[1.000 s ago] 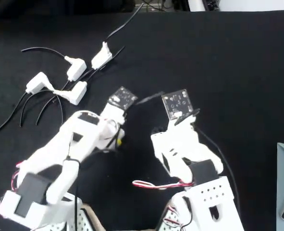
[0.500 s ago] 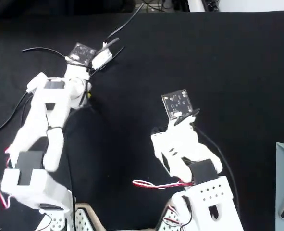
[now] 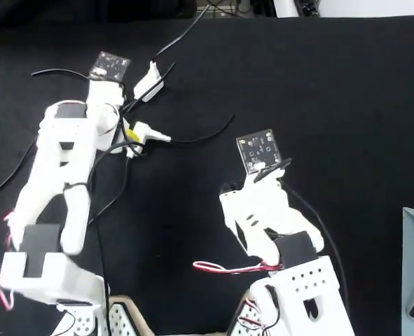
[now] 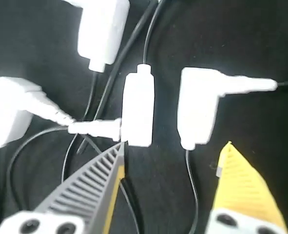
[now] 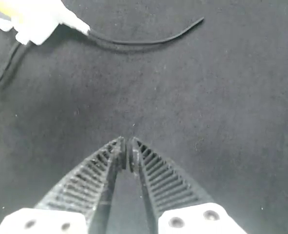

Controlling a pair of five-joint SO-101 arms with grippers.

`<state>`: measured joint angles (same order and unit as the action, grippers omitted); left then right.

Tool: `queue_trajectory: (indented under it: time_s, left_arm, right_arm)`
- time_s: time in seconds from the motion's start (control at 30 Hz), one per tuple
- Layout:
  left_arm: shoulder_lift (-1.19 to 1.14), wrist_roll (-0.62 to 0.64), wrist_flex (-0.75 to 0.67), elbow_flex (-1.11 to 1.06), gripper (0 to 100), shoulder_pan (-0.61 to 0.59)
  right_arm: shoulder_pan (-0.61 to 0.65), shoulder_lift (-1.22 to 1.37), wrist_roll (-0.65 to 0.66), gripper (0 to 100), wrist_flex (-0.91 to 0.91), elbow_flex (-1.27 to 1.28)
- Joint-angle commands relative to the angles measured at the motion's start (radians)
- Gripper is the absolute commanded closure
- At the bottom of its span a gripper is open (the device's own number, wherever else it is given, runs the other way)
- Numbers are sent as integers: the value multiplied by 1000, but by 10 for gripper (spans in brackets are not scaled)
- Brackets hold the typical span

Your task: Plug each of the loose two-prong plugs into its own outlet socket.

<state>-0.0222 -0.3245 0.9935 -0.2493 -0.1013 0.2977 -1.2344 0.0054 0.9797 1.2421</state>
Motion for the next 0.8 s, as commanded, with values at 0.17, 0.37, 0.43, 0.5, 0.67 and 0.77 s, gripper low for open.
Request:
queue_trajectory:
  time_s: [0.17, 0.37, 0.43, 0.5, 0.67, 0.77]
  left_arm:
    - [396, 9, 183, -104, 702, 15]
    - [678, 95, 41, -404, 876, 25]
    - [776, 127, -38, -519, 932, 28]
    - [870, 164, -101, -622, 956, 30]
    - [1065, 238, -163, -794, 960, 25]
    - [1157, 270, -167, -877, 960, 31]
  right_arm:
    - [-9, 2, -9, 985, -20, -5]
    - [-9, 2, -60, 985, -23, -15]
    - [-9, 2, -60, 985, -23, -15]
    - [-9, 2, -80, 985, -23, -15]
    - [-11, -2, -114, 985, -48, -15]
    - [-15, -53, -150, 985, -52, -12]
